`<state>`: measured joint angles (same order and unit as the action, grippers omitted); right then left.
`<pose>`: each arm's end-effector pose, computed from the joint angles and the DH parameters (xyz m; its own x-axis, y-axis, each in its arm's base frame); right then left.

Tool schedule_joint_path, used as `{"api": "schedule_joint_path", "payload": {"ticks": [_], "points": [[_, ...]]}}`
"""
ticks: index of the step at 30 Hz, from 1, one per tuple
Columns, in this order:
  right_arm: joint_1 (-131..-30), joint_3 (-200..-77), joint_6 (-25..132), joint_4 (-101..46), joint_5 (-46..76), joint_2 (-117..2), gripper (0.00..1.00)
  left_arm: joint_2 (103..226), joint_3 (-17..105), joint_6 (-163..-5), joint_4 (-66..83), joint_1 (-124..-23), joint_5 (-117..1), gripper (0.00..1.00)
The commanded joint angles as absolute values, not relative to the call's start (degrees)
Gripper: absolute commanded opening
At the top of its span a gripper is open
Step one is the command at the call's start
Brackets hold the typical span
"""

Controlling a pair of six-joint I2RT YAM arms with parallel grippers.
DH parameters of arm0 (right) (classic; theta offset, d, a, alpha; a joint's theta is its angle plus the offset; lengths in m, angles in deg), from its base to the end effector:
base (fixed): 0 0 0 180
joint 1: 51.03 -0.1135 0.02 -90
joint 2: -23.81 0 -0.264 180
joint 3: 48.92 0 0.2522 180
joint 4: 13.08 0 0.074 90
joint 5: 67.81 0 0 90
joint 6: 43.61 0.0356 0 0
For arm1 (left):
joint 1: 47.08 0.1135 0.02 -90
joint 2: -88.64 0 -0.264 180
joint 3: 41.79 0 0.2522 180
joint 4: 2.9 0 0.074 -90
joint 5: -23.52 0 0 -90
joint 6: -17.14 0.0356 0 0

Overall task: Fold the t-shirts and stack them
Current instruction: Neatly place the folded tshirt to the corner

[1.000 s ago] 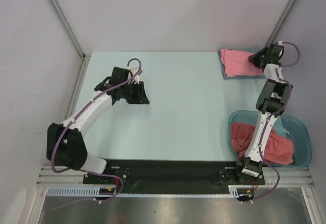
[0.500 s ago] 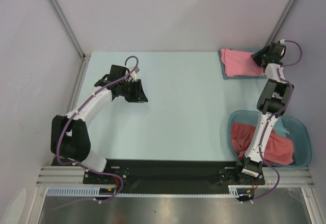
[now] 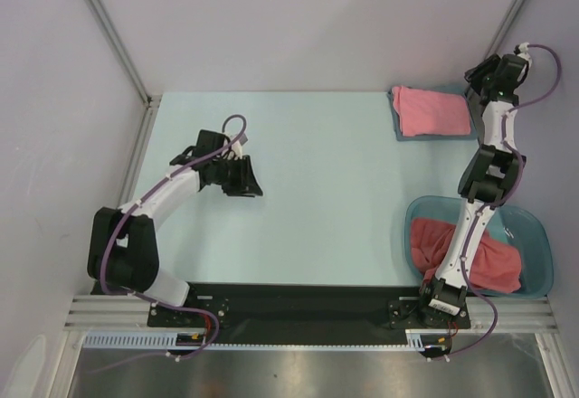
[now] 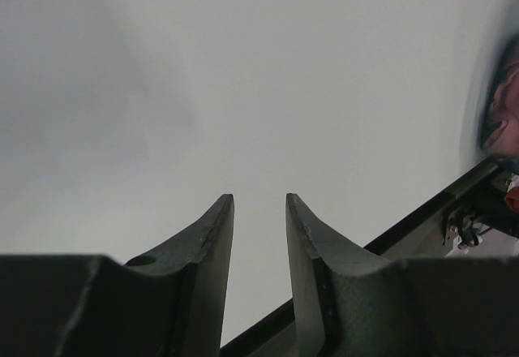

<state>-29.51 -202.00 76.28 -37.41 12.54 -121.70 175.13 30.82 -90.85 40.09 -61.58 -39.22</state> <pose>0.5530 -0.2116 0.2648 -0.1268 0.5781 -0.8061 0.3178 0.7935 0.5191 0.2926 -0.0925 0.2280 -0.9147 -0.0470 -0.4014 0.1918 0.8237 -0.5336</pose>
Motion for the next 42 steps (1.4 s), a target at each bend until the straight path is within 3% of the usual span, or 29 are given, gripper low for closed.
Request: {"api": "schedule_joint_path", "payload": {"ticks": [1,20,30,36,42], "points": [[-29.06,-202.60,73.47,-38.27,14.19,-125.51,0.51,170.38,28.31,-91.31,38.02,-61.49,-37.92,0.37],[-29.32,-203.04,71.00,-36.25,16.66,-131.14,0.57,161.59,18.12,-94.04,36.35,-61.58,-37.92,0.38],[-30.11,-206.11,69.86,-33.96,17.44,-134.39,0.43,159.48,15.21,-94.56,35.91,-61.58,-38.27,0.38],[-30.46,-207.34,70.21,-31.15,17.71,-133.95,0.55,159.83,14.33,-94.91,35.21,-61.58,-37.74,0.38],[-30.29,-206.82,71.09,-31.32,16.65,-133.68,0.53,160.00,13.81,-95.44,34.24,-61.58,-37.13,0.38]]}}
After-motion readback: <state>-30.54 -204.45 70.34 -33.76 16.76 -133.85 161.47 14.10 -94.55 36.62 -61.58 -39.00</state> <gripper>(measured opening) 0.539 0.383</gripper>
